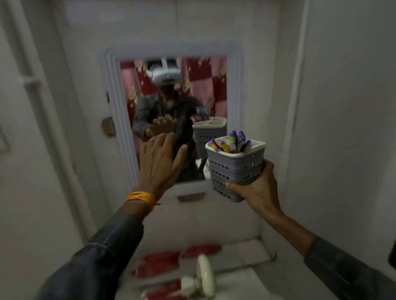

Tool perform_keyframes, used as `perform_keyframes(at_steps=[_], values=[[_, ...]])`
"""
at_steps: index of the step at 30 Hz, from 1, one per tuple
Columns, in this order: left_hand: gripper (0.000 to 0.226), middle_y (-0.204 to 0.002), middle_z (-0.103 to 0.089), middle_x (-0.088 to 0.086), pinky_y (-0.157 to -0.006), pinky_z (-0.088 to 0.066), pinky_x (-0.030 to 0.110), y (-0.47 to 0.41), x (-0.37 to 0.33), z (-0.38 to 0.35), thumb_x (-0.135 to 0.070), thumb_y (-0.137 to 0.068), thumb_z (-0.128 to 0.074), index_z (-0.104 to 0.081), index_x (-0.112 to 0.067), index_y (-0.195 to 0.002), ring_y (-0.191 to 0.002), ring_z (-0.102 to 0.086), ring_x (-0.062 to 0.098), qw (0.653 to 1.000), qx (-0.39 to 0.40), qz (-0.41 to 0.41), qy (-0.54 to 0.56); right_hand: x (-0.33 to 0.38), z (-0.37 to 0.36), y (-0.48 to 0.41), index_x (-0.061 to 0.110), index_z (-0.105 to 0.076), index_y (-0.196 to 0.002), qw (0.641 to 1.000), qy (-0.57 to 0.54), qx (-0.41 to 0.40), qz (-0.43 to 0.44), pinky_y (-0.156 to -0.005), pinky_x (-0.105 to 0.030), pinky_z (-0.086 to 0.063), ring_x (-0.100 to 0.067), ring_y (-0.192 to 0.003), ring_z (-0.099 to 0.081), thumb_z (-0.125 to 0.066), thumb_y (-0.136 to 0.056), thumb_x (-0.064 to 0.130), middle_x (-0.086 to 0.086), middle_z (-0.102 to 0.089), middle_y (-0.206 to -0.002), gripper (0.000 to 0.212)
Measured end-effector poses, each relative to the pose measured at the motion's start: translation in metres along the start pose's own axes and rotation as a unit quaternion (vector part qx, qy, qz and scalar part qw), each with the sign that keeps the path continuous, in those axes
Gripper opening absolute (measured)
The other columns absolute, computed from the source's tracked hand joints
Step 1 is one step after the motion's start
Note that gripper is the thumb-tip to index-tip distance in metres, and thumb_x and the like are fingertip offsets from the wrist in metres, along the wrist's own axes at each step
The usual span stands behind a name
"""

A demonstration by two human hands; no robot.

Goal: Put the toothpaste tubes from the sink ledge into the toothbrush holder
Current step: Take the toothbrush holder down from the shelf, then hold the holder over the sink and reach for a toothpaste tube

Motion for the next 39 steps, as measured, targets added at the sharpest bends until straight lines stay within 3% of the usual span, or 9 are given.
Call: perform_keyframes(at_steps=[4, 9, 14, 18, 22, 29, 35, 37, 39], values=[[0.063, -0.128, -0.059, 0.011, -0.099, -0.038, 0.044, 0.082, 0.035, -0.047, -0.056, -0.095, -0.027, -0.051, -0.012, -0.134, -0.118, -0.053, 0.031, 0.993, 0.096, 0.073, -0.006, -0.084, -0.020, 0.061, 0.002, -0.047, -0.142, 0.996, 0.013, 0.029, -0.084, -0.085, -0.025, -0.048, -0.018, -0.110, -0.065, -0.108, -0.050, 0.028, -0.007, -0.068, -0.132, 0.114], [0.071, -0.139, -0.055, 0.012, -0.106, -0.038, 0.048, 0.154, 0.066, -0.091, -0.060, -0.091, -0.023, -0.049, -0.013, -0.139, -0.127, -0.051, 0.032, 0.971, 0.193, 0.140, -0.026, -0.173, -0.032, 0.116, -0.001, -0.045, -0.145, 0.985, 0.029, 0.036, -0.169, -0.102, -0.044, -0.058, -0.034, -0.127, -0.067, -0.089, -0.033, 0.056, -0.020, -0.065, -0.141, 0.133], [0.054, -0.140, -0.053, 0.015, -0.103, -0.041, 0.046, 0.207, 0.076, -0.123, -0.044, -0.099, -0.041, -0.045, -0.010, -0.142, -0.124, -0.052, 0.035, 0.947, 0.272, 0.170, -0.024, -0.232, -0.040, 0.149, -0.003, -0.044, -0.144, 0.970, 0.061, 0.051, -0.231, -0.101, -0.042, -0.055, -0.038, -0.128, -0.066, -0.097, -0.033, 0.047, -0.023, -0.063, -0.141, 0.133], [0.038, -0.126, -0.063, 0.017, -0.087, -0.050, 0.042, 0.246, 0.086, -0.148, -0.026, -0.094, -0.058, -0.058, -0.009, -0.127, -0.111, -0.060, 0.036, 0.924, 0.340, 0.172, -0.018, -0.257, -0.049, 0.160, -0.004, -0.038, -0.150, 0.970, 0.059, 0.050, -0.231, -0.100, -0.032, -0.049, -0.037, -0.132, -0.062, -0.109, -0.051, 0.008, -0.021, -0.058, -0.147, 0.122], [0.030, -0.115, -0.069, 0.012, -0.083, -0.054, 0.039, 0.283, 0.102, -0.172, -0.022, -0.089, -0.062, -0.064, -0.015, -0.118, -0.101, -0.065, 0.030, 0.887, 0.432, 0.155, -0.047, -0.263, -0.059, 0.164, -0.001, -0.036, -0.154, 0.977, 0.030, 0.034, -0.207, -0.104, -0.023, -0.049, -0.029, -0.135, -0.060, -0.110, -0.051, 0.007, -0.008, -0.054, -0.150, 0.126], [0.048, -0.129, -0.065, 0.010, -0.102, -0.048, 0.041, 0.303, 0.119, -0.210, -0.032, -0.088, -0.068, -0.058, -0.016, -0.132, -0.118, -0.061, 0.030, 0.828, 0.538, 0.014, -0.155, -0.253, -0.069, 0.171, 0.008, -0.038, -0.154, 0.982, -0.022, 0.003, -0.186, -0.094, 0.001, -0.048, -0.019, -0.129, -0.062, -0.108, -0.047, 0.023, -0.007, -0.058, -0.152, 0.129], [0.066, -0.121, -0.065, 0.011, -0.091, -0.051, 0.038, 0.290, 0.129, -0.211, -0.038, -0.072, -0.081, -0.057, -0.016, -0.130, -0.107, -0.064, 0.029, 0.810, 0.571, 0.050, -0.124, -0.259, -0.070, 0.181, 0.003, -0.038, -0.152, 0.979, 0.010, -0.012, -0.205, -0.090, 0.002, -0.047, -0.023, -0.128, -0.062, -0.107, -0.055, 0.002, -0.009, -0.059, -0.148, 0.119], [0.059, -0.117, -0.068, 0.011, -0.088, -0.051, 0.032, 0.285, 0.136, -0.200, -0.037, -0.073, -0.082, -0.062, -0.013, -0.124, -0.098, -0.065, 0.025, 0.822, 0.555, 0.096, -0.084, -0.259, -0.069, 0.185, 0.002, -0.038, -0.151, 0.979, 0.012, -0.016, -0.204, -0.095, -0.006, -0.051, -0.023, -0.127, -0.063, -0.106, -0.056, 0.000, -0.011, -0.059, -0.148, 0.117], [0.050, -0.109, -0.072, 0.008, -0.079, -0.049, 0.026, 0.271, 0.141, -0.183, -0.036, -0.073, -0.083, -0.068, -0.013, -0.115, -0.084, -0.061, 0.019, 0.836, 0.531, 0.122, -0.056, -0.261, -0.068, 0.188, 0.003, -0.037, -0.151, 0.979, 0.014, -0.022, -0.204, -0.105, -0.030, -0.057, -0.024, -0.129, -0.063, -0.106, -0.056, -0.001, -0.011, -0.059, -0.148, 0.117]])
Point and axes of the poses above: each hand's wrist, its own y-axis away from the middle knuckle, its own z-axis out of the back of the hand, x = y × z, the point moved 3 cm from there along -y, towards the middle knuckle
